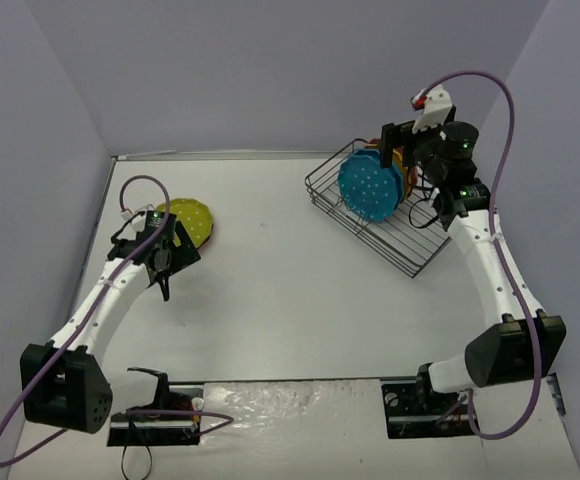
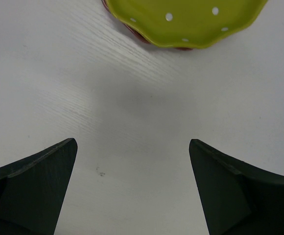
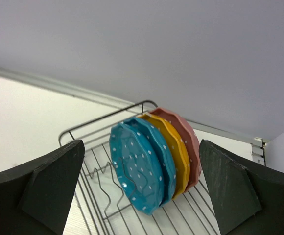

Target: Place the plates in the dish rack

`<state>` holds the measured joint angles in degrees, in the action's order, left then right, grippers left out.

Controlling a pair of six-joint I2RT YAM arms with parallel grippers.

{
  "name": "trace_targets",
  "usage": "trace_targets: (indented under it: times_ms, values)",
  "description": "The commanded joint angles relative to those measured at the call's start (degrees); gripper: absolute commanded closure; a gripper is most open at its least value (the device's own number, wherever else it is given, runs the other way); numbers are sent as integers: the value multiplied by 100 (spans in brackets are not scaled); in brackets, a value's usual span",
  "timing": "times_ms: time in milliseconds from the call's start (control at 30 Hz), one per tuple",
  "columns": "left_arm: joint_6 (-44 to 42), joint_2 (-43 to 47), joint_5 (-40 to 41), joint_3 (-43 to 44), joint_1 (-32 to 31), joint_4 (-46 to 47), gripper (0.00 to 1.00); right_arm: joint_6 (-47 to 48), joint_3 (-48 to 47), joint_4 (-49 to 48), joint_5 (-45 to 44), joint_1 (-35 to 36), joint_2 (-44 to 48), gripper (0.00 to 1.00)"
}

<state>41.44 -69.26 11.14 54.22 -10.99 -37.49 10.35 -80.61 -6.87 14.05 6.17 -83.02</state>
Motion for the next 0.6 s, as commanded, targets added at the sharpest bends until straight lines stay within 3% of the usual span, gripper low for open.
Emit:
trace_targets:
  times_ms: [0, 133, 333, 567]
  values:
    - [247, -504, -136, 653, 472, 228, 3, -1746, 500, -627, -248, -70, 835, 0]
    - [291, -1179, -262, 1086, 838, 302, 3, -2531, 1119, -669, -115, -71, 1358, 0]
    - [216, -2163, -175, 1759, 1328, 383, 4, -2749, 1821, -657, 248, -37, 1851, 0]
    - [476, -2973, -503, 2214, 1763, 726, 18, -2748, 2376, -387, 587, -3, 2190, 0]
